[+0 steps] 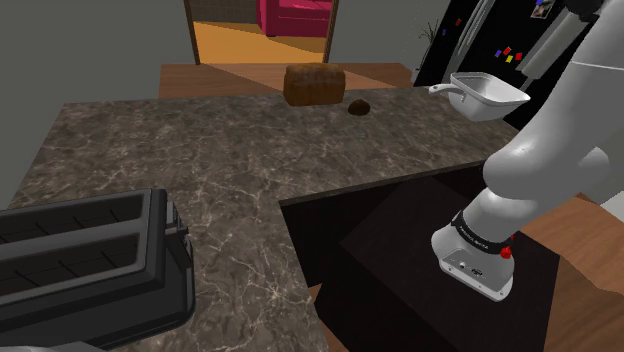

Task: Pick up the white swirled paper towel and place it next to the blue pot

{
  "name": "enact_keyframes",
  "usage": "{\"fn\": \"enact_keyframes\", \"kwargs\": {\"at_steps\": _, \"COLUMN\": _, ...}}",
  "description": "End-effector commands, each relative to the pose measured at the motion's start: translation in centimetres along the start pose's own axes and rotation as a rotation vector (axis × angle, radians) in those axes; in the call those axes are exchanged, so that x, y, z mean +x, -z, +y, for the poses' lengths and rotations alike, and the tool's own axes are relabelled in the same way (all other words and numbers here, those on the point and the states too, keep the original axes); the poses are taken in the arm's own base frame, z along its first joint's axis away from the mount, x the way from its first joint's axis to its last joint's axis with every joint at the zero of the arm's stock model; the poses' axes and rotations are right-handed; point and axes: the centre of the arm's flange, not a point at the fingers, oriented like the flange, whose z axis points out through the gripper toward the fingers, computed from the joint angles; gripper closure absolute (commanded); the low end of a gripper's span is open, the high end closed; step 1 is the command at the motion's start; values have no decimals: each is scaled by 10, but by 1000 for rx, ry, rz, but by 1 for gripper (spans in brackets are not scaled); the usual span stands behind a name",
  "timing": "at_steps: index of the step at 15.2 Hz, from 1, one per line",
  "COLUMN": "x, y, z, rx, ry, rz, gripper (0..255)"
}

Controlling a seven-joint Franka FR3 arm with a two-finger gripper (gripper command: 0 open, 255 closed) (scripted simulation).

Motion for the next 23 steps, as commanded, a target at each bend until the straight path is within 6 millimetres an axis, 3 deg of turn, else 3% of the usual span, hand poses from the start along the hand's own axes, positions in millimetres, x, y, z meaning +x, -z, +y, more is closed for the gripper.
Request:
{"fn": "enact_keyframes", "kwargs": {"at_steps": 1, "x": -14, "y": -4, "z": 25, "rx": 0, "ry": 5, "rz": 2, "gripper": 255}}
{"fn": "enact_keyframes", "kwargs": {"at_steps": 3, "x": -22, "y": -6, "z": 42, "rx": 0, "ry": 5, "rz": 2, "gripper": 255}}
{"fn": "enact_keyframes", "kwargs": {"at_steps": 23, "x": -12, "y": -111, "z": 35, "rx": 0, "ry": 5, "rz": 2, "gripper": 255}}
